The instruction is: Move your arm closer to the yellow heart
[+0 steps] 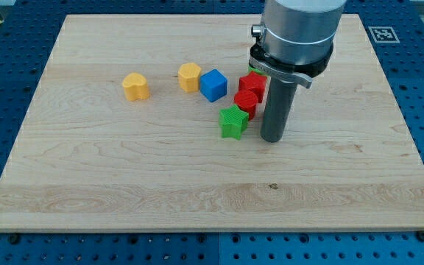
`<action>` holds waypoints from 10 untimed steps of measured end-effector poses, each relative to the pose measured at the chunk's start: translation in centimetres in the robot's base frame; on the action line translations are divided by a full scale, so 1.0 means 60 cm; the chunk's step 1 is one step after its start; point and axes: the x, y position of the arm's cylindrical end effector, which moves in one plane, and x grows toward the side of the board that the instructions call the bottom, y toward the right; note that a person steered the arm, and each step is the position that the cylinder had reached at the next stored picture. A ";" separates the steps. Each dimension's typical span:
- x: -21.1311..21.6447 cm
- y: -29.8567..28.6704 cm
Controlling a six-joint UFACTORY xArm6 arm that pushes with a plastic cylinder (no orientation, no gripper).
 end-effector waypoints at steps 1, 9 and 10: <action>0.034 0.000; 0.188 0.000; 0.189 0.000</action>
